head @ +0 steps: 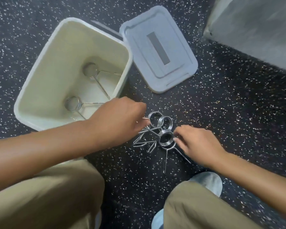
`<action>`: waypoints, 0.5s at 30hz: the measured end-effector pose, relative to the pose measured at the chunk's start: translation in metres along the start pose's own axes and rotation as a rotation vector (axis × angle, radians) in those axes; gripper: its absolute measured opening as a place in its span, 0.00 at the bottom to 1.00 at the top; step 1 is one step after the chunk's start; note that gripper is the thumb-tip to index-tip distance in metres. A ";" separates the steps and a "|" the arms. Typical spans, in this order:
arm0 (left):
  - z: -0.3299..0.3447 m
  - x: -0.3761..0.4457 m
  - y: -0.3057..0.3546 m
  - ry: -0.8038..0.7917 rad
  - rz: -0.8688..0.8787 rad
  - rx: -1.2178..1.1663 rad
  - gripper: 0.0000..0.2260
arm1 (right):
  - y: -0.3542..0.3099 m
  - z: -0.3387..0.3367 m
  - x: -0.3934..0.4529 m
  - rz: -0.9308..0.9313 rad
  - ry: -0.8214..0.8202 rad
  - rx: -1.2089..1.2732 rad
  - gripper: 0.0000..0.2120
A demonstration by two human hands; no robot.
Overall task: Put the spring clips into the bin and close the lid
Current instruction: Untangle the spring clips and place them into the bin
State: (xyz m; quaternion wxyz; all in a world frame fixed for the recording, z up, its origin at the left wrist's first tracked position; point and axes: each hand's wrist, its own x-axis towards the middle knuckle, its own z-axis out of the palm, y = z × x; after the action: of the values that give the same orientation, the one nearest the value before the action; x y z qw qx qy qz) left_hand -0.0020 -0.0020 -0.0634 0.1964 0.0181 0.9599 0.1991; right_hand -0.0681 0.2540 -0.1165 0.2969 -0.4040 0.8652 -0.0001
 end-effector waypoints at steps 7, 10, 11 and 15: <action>0.029 0.028 0.002 -0.084 -0.049 0.012 0.13 | -0.033 0.037 0.010 0.236 0.084 0.340 0.16; 0.031 0.033 0.001 -0.089 -0.053 0.010 0.12 | -0.045 0.045 0.016 0.295 0.142 0.334 0.19; 0.031 0.034 0.000 -0.089 -0.052 0.010 0.12 | -0.049 0.048 0.016 0.299 0.156 0.336 0.18; 0.030 0.042 -0.002 -0.112 -0.037 0.000 0.12 | -0.056 0.054 0.013 0.322 0.212 0.413 0.16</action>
State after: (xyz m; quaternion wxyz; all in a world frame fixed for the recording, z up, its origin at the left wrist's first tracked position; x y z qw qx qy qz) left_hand -0.0290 0.0116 -0.1049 0.2532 0.0115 0.9477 0.1941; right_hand -0.0071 0.2201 -0.1545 0.2772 -0.1902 0.9261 -0.1714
